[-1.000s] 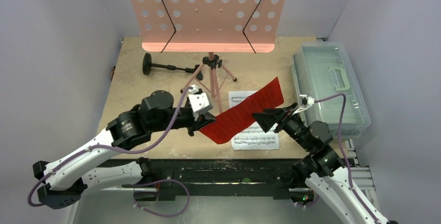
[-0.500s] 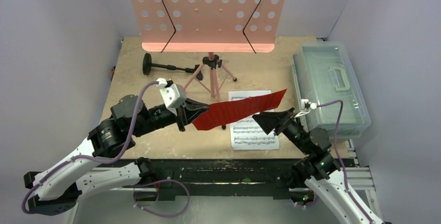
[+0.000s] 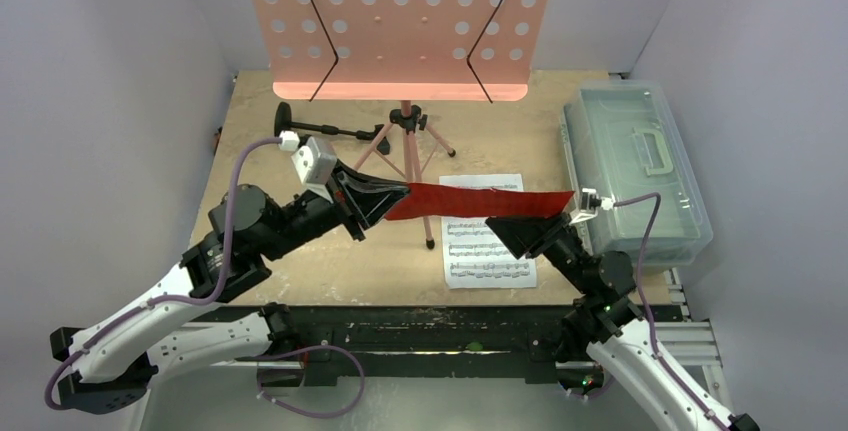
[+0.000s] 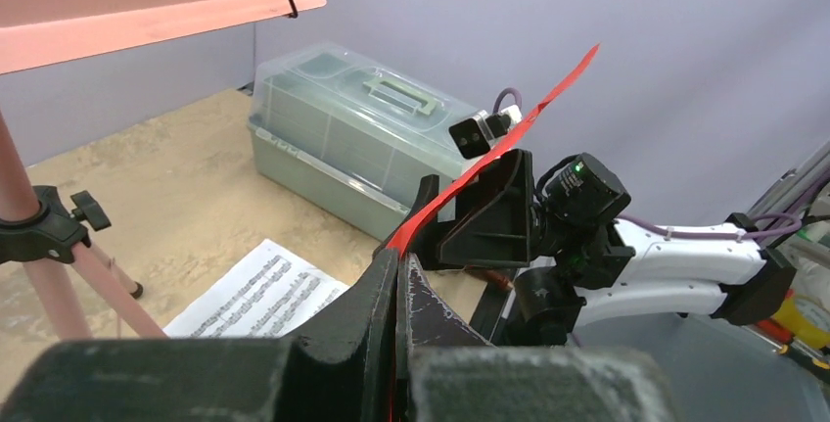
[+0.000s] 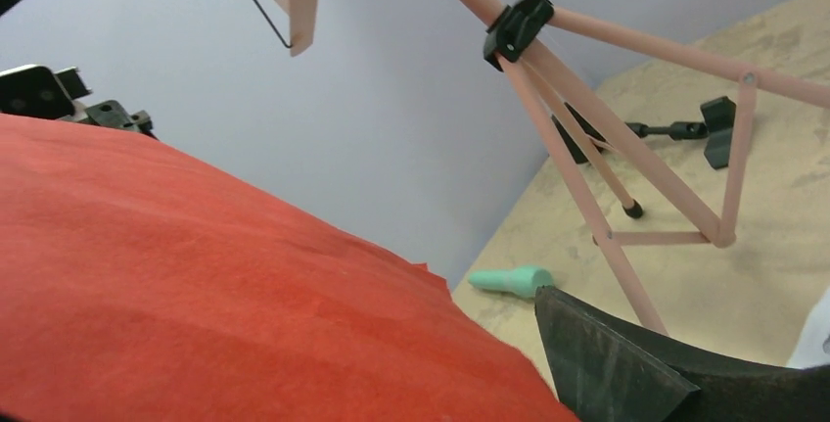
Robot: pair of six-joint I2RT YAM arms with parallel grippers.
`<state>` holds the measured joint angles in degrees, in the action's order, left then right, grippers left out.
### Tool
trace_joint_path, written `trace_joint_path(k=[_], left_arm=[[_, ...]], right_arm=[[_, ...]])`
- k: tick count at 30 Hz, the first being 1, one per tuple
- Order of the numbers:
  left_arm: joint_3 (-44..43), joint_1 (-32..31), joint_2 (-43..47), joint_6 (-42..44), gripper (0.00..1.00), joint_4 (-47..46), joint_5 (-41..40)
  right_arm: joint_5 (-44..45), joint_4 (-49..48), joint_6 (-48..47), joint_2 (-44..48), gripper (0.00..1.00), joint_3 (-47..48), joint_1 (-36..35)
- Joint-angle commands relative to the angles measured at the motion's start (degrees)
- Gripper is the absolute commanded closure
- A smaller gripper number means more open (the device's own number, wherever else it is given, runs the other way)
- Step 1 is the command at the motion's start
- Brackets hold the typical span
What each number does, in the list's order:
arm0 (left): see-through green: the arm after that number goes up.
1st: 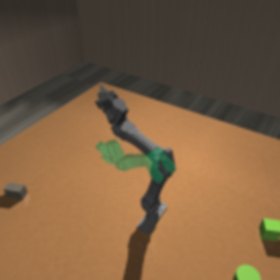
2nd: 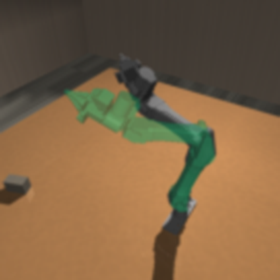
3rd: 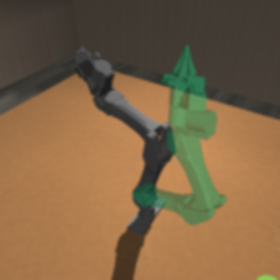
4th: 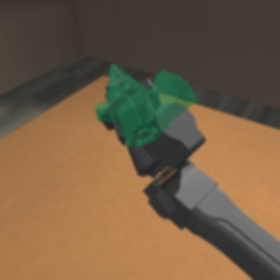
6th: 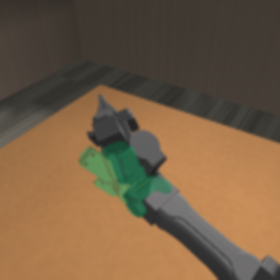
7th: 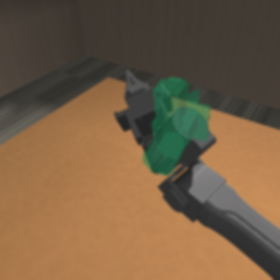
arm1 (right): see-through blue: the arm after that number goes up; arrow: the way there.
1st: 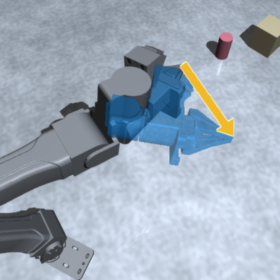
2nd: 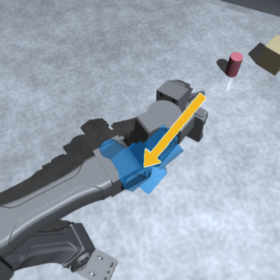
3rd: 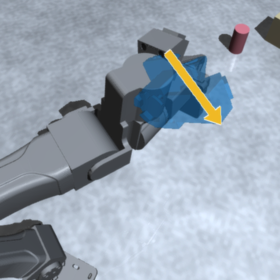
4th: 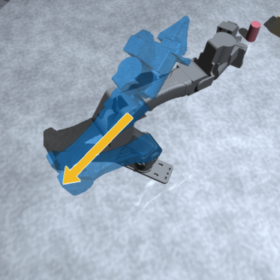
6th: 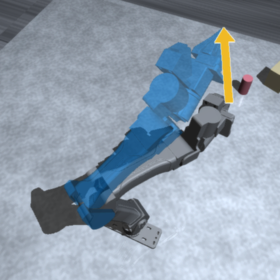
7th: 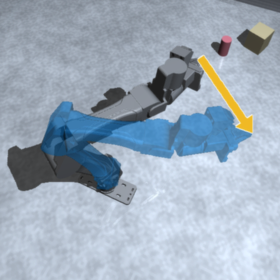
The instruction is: Set up the instrument practice props
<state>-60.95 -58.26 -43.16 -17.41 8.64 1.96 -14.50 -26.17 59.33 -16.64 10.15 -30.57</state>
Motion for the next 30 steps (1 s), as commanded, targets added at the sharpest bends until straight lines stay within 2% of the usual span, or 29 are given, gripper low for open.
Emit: trace_joint_path(k=[1,6,10,14,20,26,30], left_arm=[[1.8,0.0,0.4,-6.6,1.00,-6.8,1.2],[4.7,0.0,1.5,-12.8,1.00,-10.7,-0.5],[8.7,0.0,3.3,-19.5,1.00,-14.3,-7.3],[13.1,0.0,4.6,-23.3,1.00,-20.2,-10.5],[14.9,0.0,5.0,-25.0,1.00,-21.8,-10.6],[15.1,0.0,5.8,-25.9,1.00,-22.0,-10.9],[15.5,0.0,5.2,-26.1,1.00,-22.8,-11.2]], right_arm=[[0.5,-7.1,-2.2,0.0,0.08,1.4,0.1],[0.8,-15.4,-2.1,3.6,0.26,-1.0,0.1],[-0.2,-15.9,-3.1,5.5,0.27,0.0,0.1],[-0.6,-12.1,-6.5,5.8,0.27,3.5,0.1],[4.0,-2.4,-10.6,6.7,0.30,7.8,0.1],[11.7,8.2,-13.0,8.0,0.27,9.7,0.2],[10.6,8.9,-14.7,7.9,0.27,10.1,0.1]])
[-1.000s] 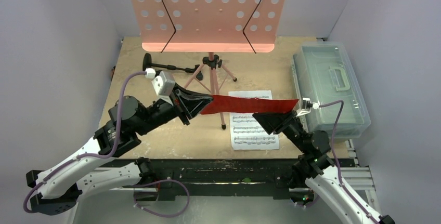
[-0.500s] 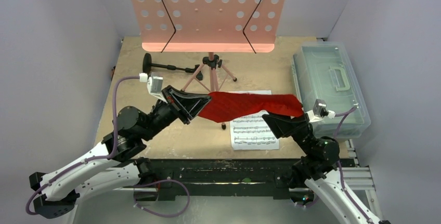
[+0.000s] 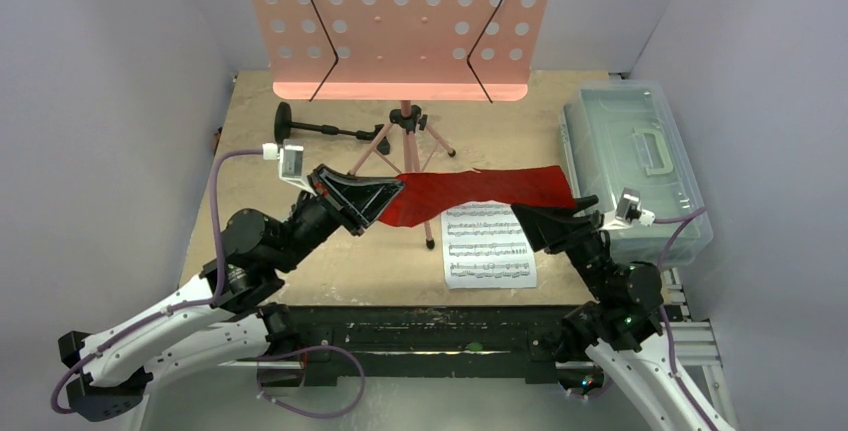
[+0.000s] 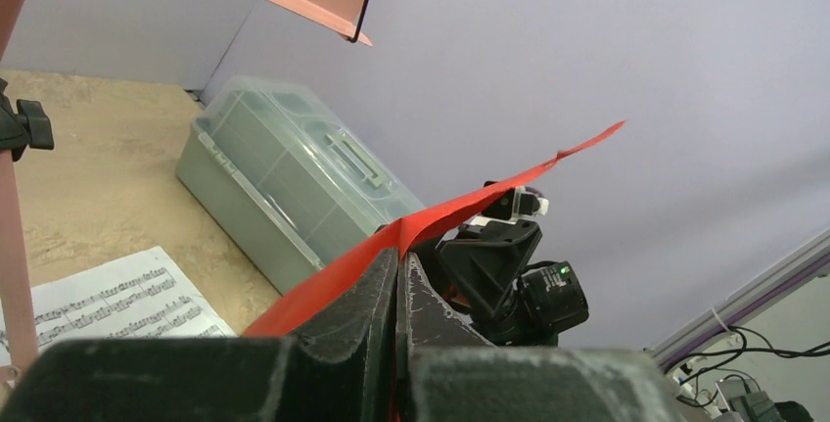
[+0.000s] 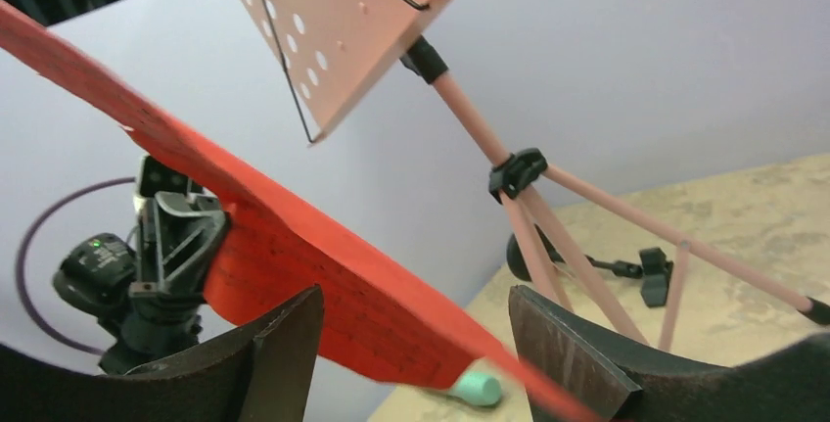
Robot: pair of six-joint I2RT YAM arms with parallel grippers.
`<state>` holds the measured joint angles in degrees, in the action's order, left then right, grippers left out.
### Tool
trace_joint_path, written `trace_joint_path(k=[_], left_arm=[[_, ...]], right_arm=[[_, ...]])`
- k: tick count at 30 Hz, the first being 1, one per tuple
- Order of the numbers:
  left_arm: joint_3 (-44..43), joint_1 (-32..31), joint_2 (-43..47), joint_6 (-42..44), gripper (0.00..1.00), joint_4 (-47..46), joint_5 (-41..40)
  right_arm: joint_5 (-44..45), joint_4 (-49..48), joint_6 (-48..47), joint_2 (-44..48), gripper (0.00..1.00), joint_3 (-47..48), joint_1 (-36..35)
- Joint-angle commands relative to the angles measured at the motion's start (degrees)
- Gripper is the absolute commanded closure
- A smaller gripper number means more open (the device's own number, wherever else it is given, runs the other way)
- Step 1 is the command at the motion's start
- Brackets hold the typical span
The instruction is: Set up the instrument practice props
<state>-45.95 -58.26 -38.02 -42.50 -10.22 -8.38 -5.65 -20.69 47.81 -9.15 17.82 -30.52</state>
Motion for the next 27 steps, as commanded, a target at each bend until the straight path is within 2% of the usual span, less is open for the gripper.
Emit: trace_joint_path(k=[1,5,11,15,20,21,24,25,26,27], left_arm=[[0.8,0.0,-0.1,-1.2,1.00,-4.4,-0.6],[1.9,0.0,-0.4,-2.3,1.00,-5.4,-0.6],[1.9,0.0,-1.0,-2.4,1.00,-5.2,-0.8],[0.4,0.0,-1.3,-0.6,1.00,-1.0,-1.9],[-2.4,0.0,-1.0,2.7,1.00,8.7,-4.1],[-2.7,0.0,-0.8,3.3,0.89,9.9,-4.4],[-6.7,0.0,-1.9,8.8,0.49,17.5,-3.1],[-9.2,0.0,-2.9,11.8,0.38,22.2,-2.7],[-12.3,0.0,-4.2,14.8,0.30,26.1,-2.3],[-15.2,0.0,-5.5,18.1,0.26,29.8,-1.7]], right_arm=[[1.4,3.2,-3.5,0.4,0.28,2.4,0.1],[0.7,0.8,-4.6,0.6,0.43,2.0,0.1],[-1.1,-4.1,-3.6,-0.1,0.80,1.6,0.0],[-1.7,0.3,-8.2,-1.1,0.99,5.2,0.1],[-1.4,9.5,-14.1,-0.9,1.00,10.3,0.1],[-1.3,10.9,-15.0,-0.8,1.00,11.1,0.1],[-2.0,14.5,-17.6,-1.5,1.00,13.5,0.1],[-2.6,16.5,-18.9,-2.4,1.00,15.0,0.0],[-3.4,18.3,-20.5,-3.5,1.00,16.5,0.0],[-4.7,20.1,-22.0,-4.8,1.00,18.0,0.1]])
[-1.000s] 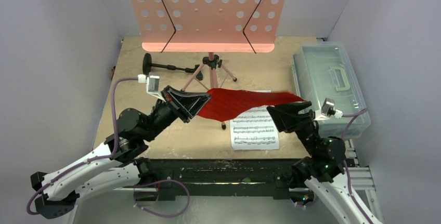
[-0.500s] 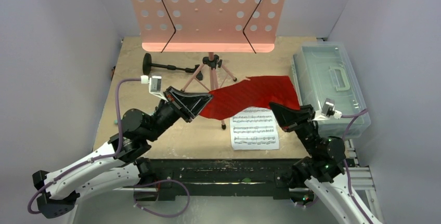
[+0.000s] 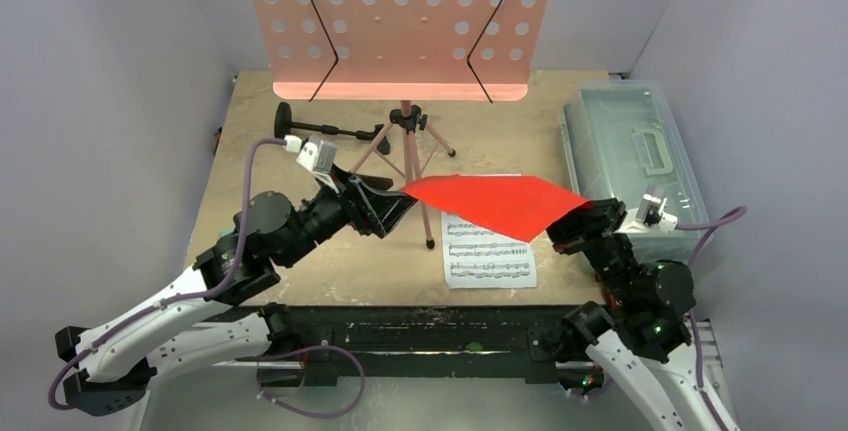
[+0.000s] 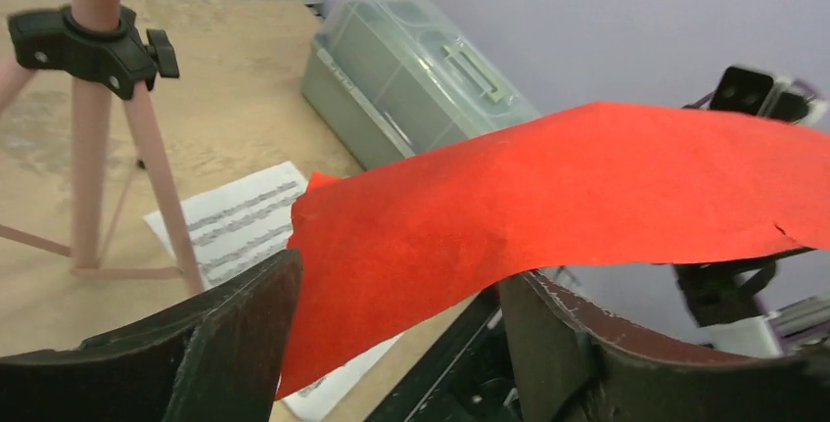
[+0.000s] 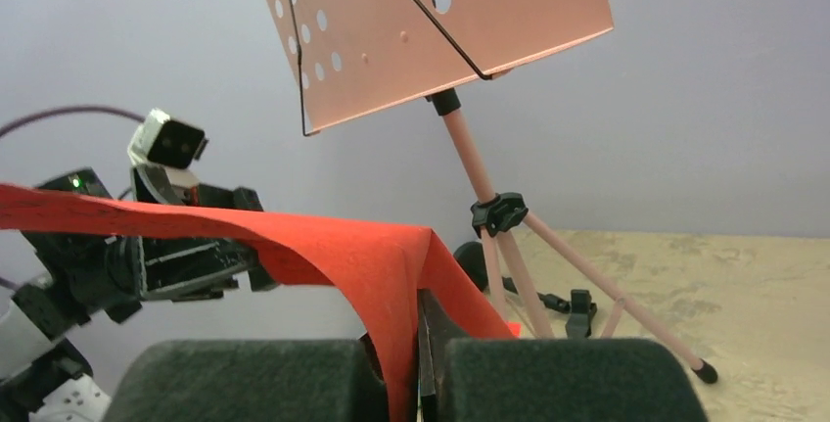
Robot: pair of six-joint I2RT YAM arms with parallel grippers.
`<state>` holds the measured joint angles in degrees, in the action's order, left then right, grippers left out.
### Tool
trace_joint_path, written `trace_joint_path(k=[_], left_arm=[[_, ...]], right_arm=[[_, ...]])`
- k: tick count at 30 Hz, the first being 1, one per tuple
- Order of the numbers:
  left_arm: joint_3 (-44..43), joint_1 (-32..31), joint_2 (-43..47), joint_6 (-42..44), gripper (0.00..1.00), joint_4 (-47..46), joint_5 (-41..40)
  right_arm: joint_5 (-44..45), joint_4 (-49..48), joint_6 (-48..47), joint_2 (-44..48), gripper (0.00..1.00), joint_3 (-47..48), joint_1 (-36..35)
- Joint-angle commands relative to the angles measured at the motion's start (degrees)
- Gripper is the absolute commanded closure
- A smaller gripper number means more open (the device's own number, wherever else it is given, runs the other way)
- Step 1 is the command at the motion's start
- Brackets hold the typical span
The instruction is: Set up the instrument practice props
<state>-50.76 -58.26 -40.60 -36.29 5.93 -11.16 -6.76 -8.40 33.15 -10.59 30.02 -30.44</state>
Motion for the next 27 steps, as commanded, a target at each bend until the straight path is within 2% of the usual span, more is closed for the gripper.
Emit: trace_joint_path(k=[1,4,8,16,19,24,27], left_arm=[[-13.1,0.0,-4.3,15.0,0.24,16.9,2.0],[-18.5,0.0,-7.0,21.7,0.20,21.7,6.6],[-18.3,0.0,-8.3,28.5,0.06,19.8,15.2],[-19.0,0.0,-9.6,39.8,0.06,21.2,13.4],[-19.8,0.0,-10.5,41.1,0.09,21.5,15.8],[-19.8,0.0,-10.6,41.2,0.30,20.6,22.3],[-19.8,0.0,-9.3,41.3,0.34,20.5,22.0]], right_arm=[[-5.5,9.9,-9.3,-4.5,1.00,7.2,0.0],[-10.6,14.4,-11.7,-8.2,1.00,11.6,-0.1],[-18.8,17.7,-12.3,-13.0,1.00,16.3,0.0],[-27.6,28.8,-17.7,-21.4,1.00,24.8,-0.1],[-29.2,30.5,-18.4,-22.7,1.00,25.5,0.0],[-32.6,31.0,-19.0,-24.1,1.00,24.7,0.0],[-33.8,31.3,-19.6,-24.8,1.00,24.9,0.0]])
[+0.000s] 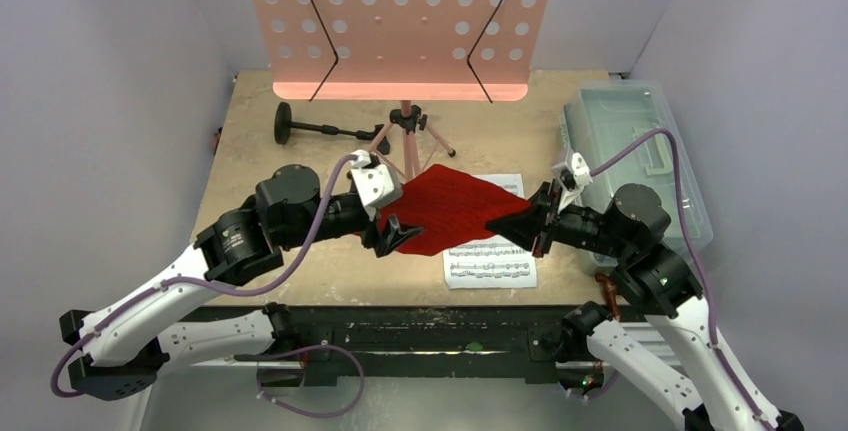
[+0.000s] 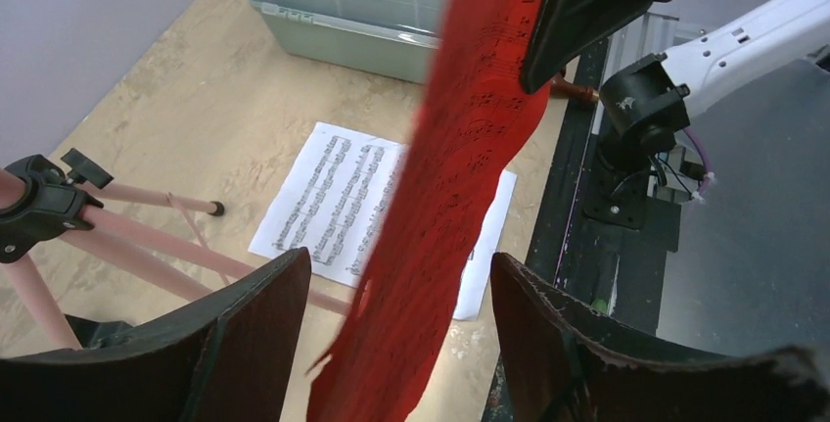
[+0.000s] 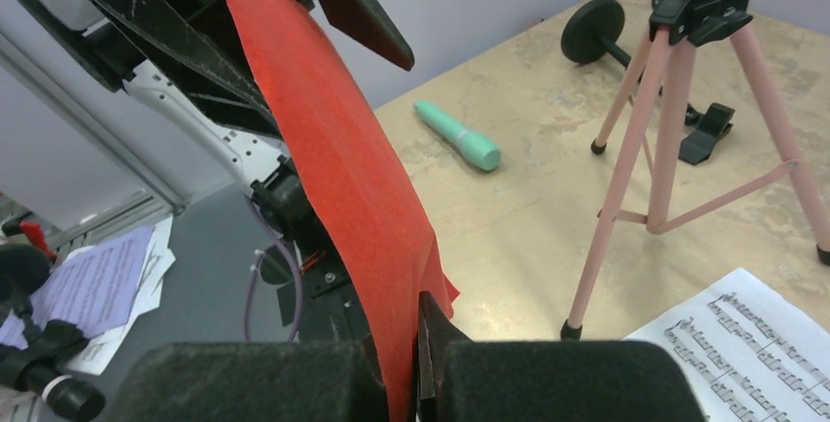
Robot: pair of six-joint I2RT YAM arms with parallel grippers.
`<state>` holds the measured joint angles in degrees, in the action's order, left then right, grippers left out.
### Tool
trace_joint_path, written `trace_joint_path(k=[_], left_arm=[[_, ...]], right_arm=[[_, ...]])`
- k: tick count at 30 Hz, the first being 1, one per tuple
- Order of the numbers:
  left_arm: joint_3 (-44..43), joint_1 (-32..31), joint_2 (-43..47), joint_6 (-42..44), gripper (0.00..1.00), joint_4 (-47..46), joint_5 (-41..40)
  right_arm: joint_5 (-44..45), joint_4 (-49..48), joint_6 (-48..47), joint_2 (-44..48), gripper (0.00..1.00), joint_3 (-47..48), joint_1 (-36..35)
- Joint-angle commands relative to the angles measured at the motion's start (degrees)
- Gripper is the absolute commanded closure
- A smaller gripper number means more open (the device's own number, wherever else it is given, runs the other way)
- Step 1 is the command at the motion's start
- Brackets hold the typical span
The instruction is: Set up the instrument practice props
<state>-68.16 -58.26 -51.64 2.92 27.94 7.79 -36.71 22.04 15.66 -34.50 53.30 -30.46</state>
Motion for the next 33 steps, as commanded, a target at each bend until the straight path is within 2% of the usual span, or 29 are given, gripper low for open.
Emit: trace_joint_path(k=[1,5,8,9,13,16,17,20,22,23,25,30,31,33], left_arm=[[-2.5,0.0,2.3,2.2,0.33,-1.3,2.0],[-2.4,0.0,4.6,2.6,0.15,0.5,-3.2],[-2.9,0.0,5.2,1.6,0.13,1.9,-7.0],[-3.1,-0.1,5.2,1.1,0.14,2.1,-7.5],[-3.6,0.0,4.2,-1.6,0.37,1.0,-6.0],[-4.6,0.0,3.7,-2.5,0.47,0.3,-3.2],[-4.8,0.0,3.6,-2.5,0.47,-0.1,-1.4],[-5.3,0.0,2.6,-3.8,0.39,-0.6,5.9],[-6.1,0.0,1.4,-4.5,0.39,0.0,8.9],[-6.3,0.0,0.9,-4.6,0.42,0.4,10.0],[-6.7,0.0,0.4,-4.5,0.56,0.8,10.9],[-6.8,0.0,1.3,-5.3,0.97,-1.1,7.3],[-6.7,0.0,1.9,-5.7,1.00,-2.3,6.3],[-6.0,0.0,3.1,-6.3,1.00,-5.1,5.7]], right_arm=[[-4.6,0.8,-2.2,-0.9,1.00,1.8,0.0],[-4.5,0.2,-2.1,-0.2,1.00,1.6,0.0],[-4.8,0.3,-2.5,-0.2,1.00,1.5,0.0],[-4.9,0.4,-2.7,-0.3,1.00,1.5,0.0],[-4.9,1.1,-3.1,-0.2,1.00,1.6,0.0],[-5.4,2.9,-4.3,-0.4,1.00,2.6,0.0],[-5.5,3.2,-4.7,-0.3,1.00,2.9,0.0],[-5.3,3.5,-5.3,-0.2,1.00,3.1,0.0],[-5.0,3.3,-5.2,-0.2,1.00,2.9,0.0],[-5.0,2.9,-4.9,-0.2,1.00,2.7,0.0],[-5.4,2.0,-4.4,0.3,1.00,1.9,0.0],[-3.5,-2.4,-0.4,1.9,1.00,0.5,0.0],[-2.8,-3.9,0.9,2.0,0.98,0.2,0.0],[-2.4,-7.7,3.3,1.8,0.75,-0.8,0.0]])
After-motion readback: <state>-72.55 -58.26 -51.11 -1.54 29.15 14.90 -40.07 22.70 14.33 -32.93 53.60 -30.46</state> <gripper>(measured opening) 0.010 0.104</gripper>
